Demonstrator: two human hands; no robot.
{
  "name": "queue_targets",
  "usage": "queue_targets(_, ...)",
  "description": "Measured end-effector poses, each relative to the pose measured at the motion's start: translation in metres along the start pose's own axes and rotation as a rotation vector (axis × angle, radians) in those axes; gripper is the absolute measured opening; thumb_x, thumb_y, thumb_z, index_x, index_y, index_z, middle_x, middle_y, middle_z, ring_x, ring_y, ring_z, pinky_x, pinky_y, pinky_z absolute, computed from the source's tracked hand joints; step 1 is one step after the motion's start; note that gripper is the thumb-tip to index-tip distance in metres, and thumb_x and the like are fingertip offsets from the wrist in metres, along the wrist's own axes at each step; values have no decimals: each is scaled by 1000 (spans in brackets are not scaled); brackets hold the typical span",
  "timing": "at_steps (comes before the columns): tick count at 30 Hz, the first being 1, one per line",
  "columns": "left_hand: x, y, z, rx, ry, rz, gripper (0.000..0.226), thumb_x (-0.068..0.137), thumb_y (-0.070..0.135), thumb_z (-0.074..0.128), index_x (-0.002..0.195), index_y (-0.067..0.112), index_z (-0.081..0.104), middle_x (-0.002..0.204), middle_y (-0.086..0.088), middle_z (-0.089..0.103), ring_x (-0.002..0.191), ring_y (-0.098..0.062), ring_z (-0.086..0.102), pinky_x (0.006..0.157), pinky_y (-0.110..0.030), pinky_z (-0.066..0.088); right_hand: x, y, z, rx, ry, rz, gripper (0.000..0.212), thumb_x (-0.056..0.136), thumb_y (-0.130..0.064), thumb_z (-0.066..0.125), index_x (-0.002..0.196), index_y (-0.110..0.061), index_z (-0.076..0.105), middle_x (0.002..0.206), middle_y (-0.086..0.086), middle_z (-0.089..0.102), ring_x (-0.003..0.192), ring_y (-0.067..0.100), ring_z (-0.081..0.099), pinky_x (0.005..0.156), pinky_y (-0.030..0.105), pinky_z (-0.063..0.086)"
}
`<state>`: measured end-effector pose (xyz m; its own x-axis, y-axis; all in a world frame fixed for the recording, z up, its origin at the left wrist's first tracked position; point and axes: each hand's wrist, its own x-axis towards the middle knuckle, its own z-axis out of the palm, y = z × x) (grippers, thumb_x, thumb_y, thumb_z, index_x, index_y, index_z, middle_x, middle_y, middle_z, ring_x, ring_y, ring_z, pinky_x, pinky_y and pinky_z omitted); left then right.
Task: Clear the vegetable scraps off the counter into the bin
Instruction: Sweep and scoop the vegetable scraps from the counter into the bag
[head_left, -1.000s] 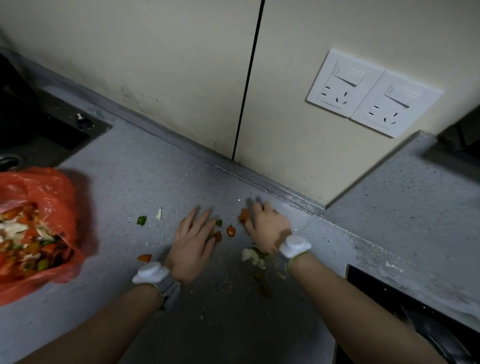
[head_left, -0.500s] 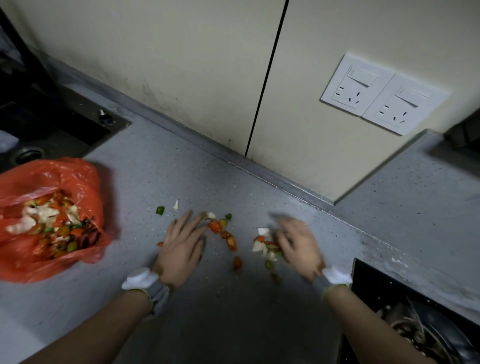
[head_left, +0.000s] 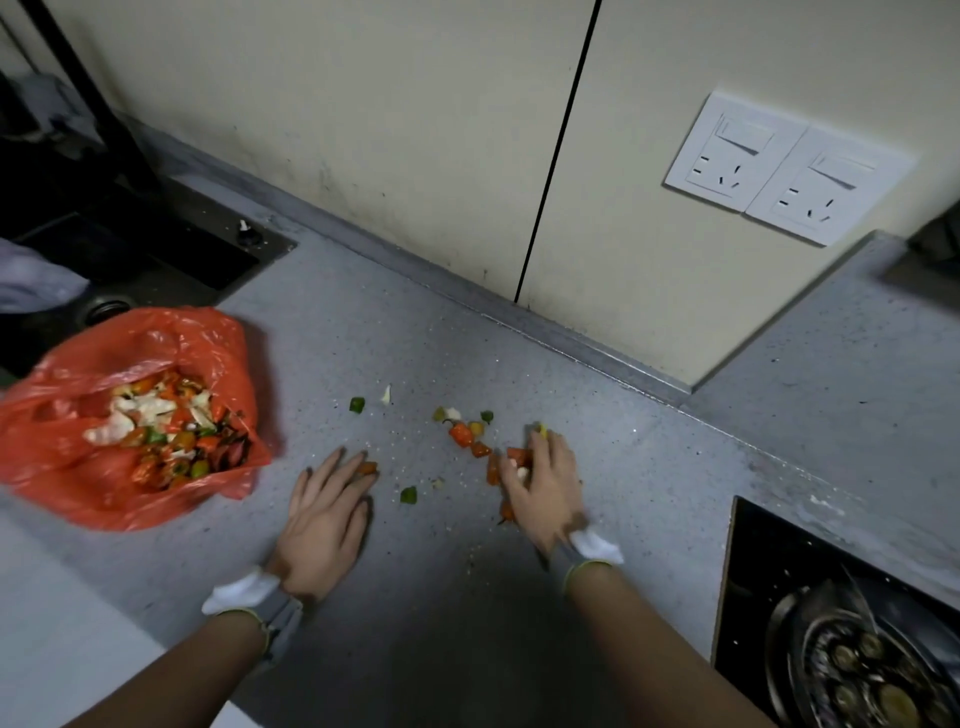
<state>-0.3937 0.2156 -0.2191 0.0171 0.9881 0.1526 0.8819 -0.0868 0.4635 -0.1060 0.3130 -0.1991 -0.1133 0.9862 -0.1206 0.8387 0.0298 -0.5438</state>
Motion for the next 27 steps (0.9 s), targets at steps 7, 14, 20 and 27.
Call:
queue_targets(7, -16, -36, -8, 45, -37, -151, 55, 99, 40, 24, 143, 18, 49, 159, -2, 30, 151, -21, 14, 120, -55, 15, 10, -30, -1, -44, 30, -237, 56, 101, -48, 42, 153, -31, 29, 156, -2, 34, 139, 20, 37, 117, 43, 33)
queue_targets(14, -18, -54, -4, 129, -133, -201, 56, 100, 42, 22, 147, 19, 40, 159, -8, 28, 149, -25, 16, 120, -51, 15, 60, -64, 19, -236, -236, -216, 67, 96, -66, 30, 156, -42, 11, 167, -5, 2, 154, 24, -1, 123, 55, 5)
queue_targets(20, -13, -42, -11, 165, -174, -237, 60, 96, 42, 20, 146, 19, 43, 159, -7, 28, 149, -27, 18, 120, -46, 8, 35, -90, 10, -544, -396, -252, 62, 96, -62, 39, 150, -31, 34, 161, -1, 27, 147, 25, 25, 118, 41, 26)
queue_targets(27, -12, -40, -12, 169, -191, -233, 56, 97, 41, 26, 147, 21, 42, 160, -6, 26, 149, -27, 16, 119, -46, 9, 83, -178, 26, -613, -268, -224, 49, 101, -54, 36, 134, -24, 55, 136, 8, 59, 122, 29, 57, 98, 39, 46)
